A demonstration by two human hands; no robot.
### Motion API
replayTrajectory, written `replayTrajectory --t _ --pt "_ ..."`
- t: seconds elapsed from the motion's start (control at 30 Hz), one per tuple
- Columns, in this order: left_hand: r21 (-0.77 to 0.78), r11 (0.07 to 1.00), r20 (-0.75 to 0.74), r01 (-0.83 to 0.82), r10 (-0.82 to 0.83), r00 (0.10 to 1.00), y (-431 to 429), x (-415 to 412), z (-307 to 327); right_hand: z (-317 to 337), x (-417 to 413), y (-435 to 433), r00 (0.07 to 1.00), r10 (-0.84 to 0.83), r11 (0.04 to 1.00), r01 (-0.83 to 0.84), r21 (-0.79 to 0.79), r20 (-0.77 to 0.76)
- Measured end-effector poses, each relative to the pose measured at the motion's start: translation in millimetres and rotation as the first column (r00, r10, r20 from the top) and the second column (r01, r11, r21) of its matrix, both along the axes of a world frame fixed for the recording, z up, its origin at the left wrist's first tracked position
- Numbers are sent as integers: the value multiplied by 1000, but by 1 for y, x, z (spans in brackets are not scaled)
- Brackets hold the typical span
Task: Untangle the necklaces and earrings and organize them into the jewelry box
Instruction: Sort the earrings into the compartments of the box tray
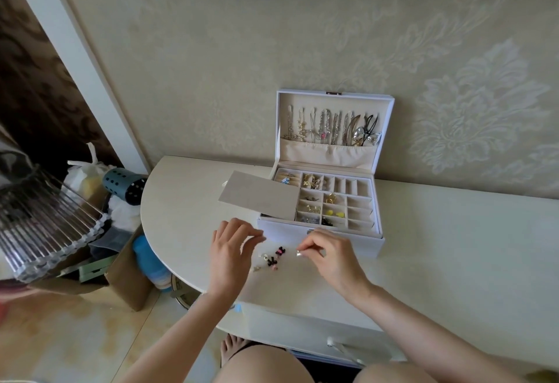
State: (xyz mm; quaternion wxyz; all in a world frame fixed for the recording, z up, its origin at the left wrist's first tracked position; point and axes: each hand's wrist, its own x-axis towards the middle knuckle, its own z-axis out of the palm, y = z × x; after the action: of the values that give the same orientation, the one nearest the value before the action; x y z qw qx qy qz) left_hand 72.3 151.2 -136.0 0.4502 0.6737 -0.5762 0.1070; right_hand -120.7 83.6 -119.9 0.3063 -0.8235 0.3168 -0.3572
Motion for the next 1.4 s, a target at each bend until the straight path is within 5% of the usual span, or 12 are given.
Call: replayTrajectory --t 0.13,0.27,0.43,0.6,0.83,0.97,1.13,1.3,1.4 --pt "-47 992 80 119 -115 990 -36 -34 30 24 -17 -23 967 -220 974 224 -25 126" --pt "97 971 129 217 -229 965 -82 -67 49 37 -49 -61 864 -491 871 490 45 112" --pt "333 918 141 215 -275 951 -130 -100 71 35 -60 -97 814 -581 812 580 65 3" --pt "457 875 194 160 -274 942 -143 -101 71 42 -57 -106 825 -551 827 560 55 -128" --pt "27 992 99 127 -129 987 -92 -45 55 56 -35 -61 918 -396 918 395 -24 -25" --pt "-87 995 -105 43 -52 993 -49 -21 45 49 -6 -22 969 -110 994 107 -28 -221" --pt "124 992 -169 -16 37 985 -13 3 24 25 30 -4 864 57 997 -73 -13 -500" --pt "415 909 -31 -31 48 998 -3 22 2 18 51 0 812 99 994 -111 15 -576" --pt "492 869 -82 58 -20 996 2 26 1 16 58 3 809 114 993 -107 45 -576"
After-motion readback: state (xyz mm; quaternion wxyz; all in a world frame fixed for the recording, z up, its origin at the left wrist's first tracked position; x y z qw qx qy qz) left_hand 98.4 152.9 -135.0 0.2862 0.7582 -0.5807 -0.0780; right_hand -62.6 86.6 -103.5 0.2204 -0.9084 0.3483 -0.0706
